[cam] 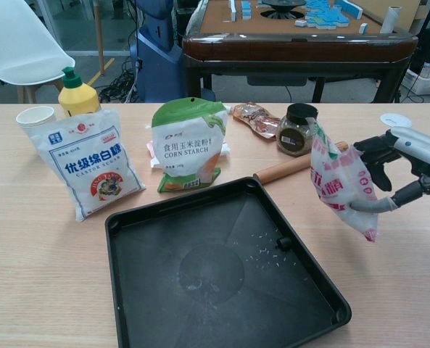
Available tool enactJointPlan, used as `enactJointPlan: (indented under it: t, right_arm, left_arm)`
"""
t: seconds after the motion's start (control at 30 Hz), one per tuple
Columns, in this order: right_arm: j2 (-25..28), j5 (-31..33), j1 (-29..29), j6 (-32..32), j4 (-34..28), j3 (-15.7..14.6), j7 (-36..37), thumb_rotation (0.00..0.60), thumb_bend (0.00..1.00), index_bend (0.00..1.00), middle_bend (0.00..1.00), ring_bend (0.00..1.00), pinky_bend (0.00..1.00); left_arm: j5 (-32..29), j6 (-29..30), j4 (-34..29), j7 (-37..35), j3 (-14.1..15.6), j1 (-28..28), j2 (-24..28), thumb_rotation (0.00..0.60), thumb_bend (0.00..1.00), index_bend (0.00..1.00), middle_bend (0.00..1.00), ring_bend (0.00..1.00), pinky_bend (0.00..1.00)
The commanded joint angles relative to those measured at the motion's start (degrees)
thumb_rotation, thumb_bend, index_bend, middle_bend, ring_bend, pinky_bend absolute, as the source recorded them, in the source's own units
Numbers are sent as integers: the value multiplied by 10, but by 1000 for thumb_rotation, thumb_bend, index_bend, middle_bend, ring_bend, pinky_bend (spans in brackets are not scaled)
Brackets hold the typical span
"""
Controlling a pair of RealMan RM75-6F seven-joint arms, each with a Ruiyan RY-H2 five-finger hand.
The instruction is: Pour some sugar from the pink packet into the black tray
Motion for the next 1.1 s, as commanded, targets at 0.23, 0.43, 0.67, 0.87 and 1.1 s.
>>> enactJointPlan:
  t: [0.23, 0.43, 0.67, 0.87, 1.1]
  right_arm:
    - [-50, -34, -8, 6, 84, -31, 37, 600, 438, 735, 665, 644, 631]
    - [-65, -33, -7, 1, 108, -32, 47, 600, 413, 736, 641, 606, 598]
    - [-77, -39, -6, -16, 124, -41, 47, 600, 241, 670, 527, 443, 427]
    - [-80, -36, -7, -11, 130, -39, 48, 600, 124, 570, 422, 324, 331]
    - [-78, -38, -11, -5, 131, -42, 42, 600, 86, 459, 369, 257, 278]
  left_arm:
    - [1, 0, -8, 8, 1, -1, 2, 600, 279, 109, 60, 79, 61]
    - [2, 0, -14, 15, 1, -1, 3, 600, 279, 109, 60, 78, 61]
    - [3, -2, -20, 23, 2, -2, 3, 600, 279, 109, 60, 78, 61]
    - [3, -1, -24, 27, 2, -2, 5, 600, 279, 109, 60, 79, 61]
    - [4, -3, -24, 28, 4, -3, 5, 600, 279, 109, 60, 79, 61]
